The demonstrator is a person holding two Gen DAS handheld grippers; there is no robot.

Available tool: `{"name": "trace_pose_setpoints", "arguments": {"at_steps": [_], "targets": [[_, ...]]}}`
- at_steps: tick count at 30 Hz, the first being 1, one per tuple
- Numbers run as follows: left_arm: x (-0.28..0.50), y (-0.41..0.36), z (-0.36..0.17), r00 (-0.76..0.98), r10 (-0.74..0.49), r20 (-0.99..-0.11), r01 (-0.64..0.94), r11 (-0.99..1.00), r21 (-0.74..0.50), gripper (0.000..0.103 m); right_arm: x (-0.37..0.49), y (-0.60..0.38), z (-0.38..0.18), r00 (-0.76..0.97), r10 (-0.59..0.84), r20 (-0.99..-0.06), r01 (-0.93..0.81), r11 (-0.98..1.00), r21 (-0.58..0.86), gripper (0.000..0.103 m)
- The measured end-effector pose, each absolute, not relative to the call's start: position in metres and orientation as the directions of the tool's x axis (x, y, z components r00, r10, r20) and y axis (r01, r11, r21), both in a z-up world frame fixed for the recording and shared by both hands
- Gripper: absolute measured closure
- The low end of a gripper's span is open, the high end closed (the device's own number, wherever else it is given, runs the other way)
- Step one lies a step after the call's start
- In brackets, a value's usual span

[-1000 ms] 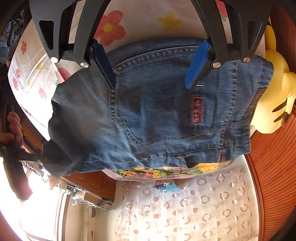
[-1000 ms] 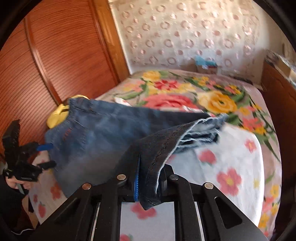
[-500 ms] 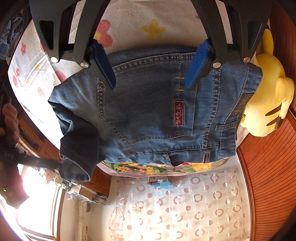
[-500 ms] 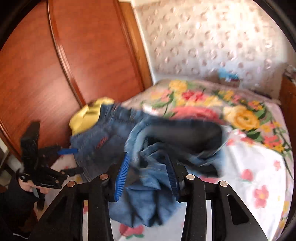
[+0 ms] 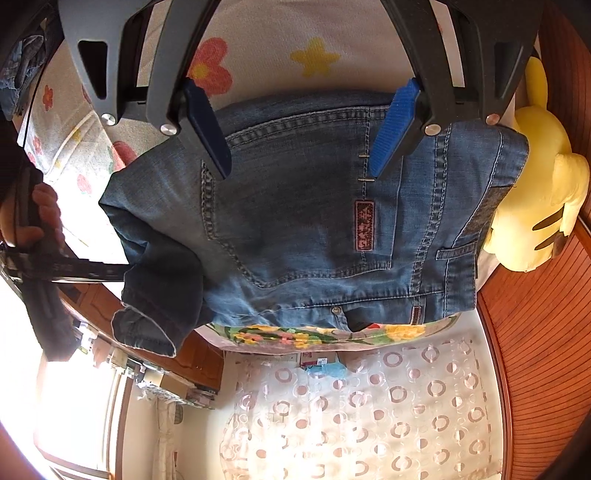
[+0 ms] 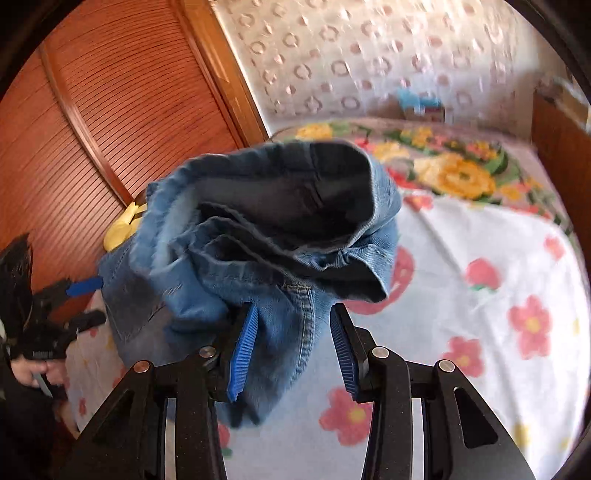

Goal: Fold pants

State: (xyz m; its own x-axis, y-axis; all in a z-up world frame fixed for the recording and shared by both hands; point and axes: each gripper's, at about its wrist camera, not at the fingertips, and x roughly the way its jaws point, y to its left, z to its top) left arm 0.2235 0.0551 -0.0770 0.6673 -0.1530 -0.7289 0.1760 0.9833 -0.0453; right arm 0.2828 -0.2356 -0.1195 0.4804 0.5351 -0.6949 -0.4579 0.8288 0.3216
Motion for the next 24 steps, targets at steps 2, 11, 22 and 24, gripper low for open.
{"name": "trace_pose_setpoints", "arguments": {"at_steps": [2,11,22,24], "targets": [[0.223,0.056,-0.078,0.666,-0.15,-0.731,0.173,0.984,-0.044,0.025,0.299,-0.227,-0.124,0.46,0.538,-0.707,-0.45,0.827,0.337,0.061],[0.223,0.055,-0.079,0.663,-0.151,-0.733,0.174,0.984,-0.045,0.025,0.294,-0.24,-0.101,0.51,0.521,-0.684,-0.475,0.834,0.281,0.096],[0.22,0.044,-0.074,0.673,-0.176,-0.718,0.202,0.978,-0.051,0.025,0.173,-0.335,-0.066,0.669,0.373,-0.643,-0.229,0.926,0.299,0.098],[0.22,0.041,-0.074,0.673,-0.177,-0.718,0.207,0.977,-0.048,0.025,0.169,-0.339,-0.072,0.654,0.358,-0.666,-0.218,0.933,0.287,0.098]]}}
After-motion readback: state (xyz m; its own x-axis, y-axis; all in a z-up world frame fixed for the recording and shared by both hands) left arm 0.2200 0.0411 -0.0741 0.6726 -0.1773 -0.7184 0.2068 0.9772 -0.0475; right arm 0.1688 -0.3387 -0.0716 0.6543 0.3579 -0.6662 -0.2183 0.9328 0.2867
